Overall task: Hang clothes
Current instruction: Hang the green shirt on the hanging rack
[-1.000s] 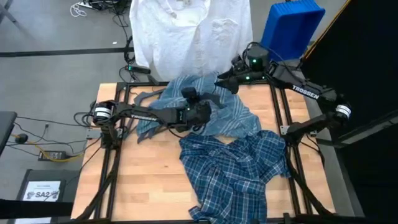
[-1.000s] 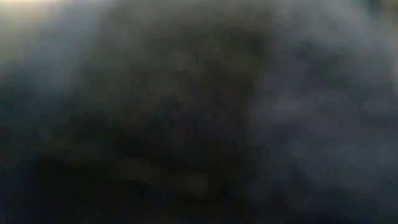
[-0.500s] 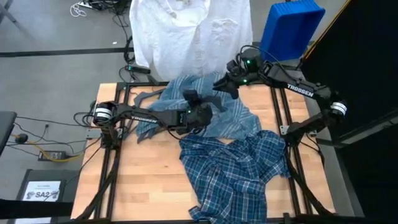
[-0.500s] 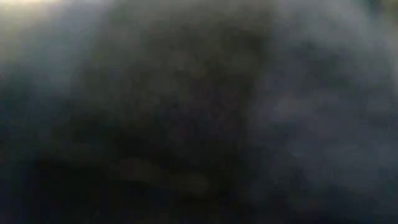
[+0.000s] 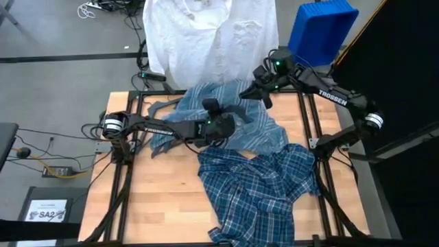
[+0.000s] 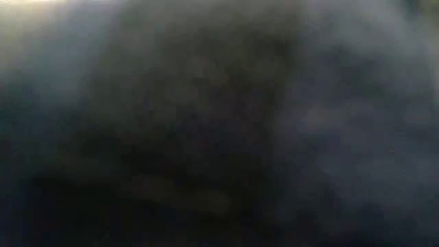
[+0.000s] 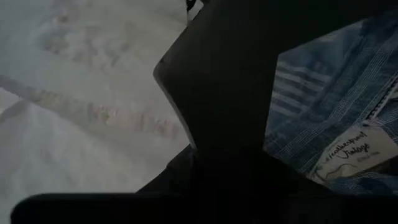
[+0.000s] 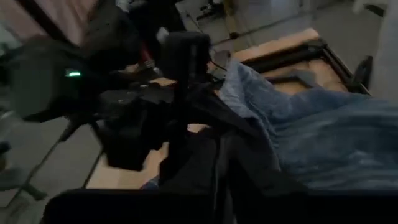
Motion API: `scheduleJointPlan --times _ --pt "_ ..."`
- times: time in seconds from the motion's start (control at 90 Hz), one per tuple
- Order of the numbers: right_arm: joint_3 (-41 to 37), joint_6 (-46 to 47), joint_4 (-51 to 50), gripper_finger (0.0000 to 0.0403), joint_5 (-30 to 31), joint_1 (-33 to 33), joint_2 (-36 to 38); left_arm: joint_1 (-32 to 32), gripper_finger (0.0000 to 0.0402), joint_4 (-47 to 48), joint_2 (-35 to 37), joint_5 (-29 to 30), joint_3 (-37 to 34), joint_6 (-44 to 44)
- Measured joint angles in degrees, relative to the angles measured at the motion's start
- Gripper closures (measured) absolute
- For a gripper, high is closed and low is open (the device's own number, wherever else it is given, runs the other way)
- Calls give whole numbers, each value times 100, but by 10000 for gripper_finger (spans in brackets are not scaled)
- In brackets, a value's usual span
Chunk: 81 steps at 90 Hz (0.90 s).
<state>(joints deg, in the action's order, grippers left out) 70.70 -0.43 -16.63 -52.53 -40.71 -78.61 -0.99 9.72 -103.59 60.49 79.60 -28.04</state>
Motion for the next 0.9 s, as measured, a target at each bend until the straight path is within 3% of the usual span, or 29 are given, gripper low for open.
scheduleJointPlan --times 0.167,0.511,0.733,0.9 --pt "0 -163 265 316 82 -37 516 0 332 27 129 -35 5 -6" --pt "2 -687 309 171 1190 -124 1853 0 332 -434 617 190 6 -479" --pt "2 -1062 143 154 1950 260 2295 -21 332 -693 679 756 620 -1609" --pt "4 -1175 -255 171 2780 1264 2212 -91 332 -741 679 888 1190 -2189"
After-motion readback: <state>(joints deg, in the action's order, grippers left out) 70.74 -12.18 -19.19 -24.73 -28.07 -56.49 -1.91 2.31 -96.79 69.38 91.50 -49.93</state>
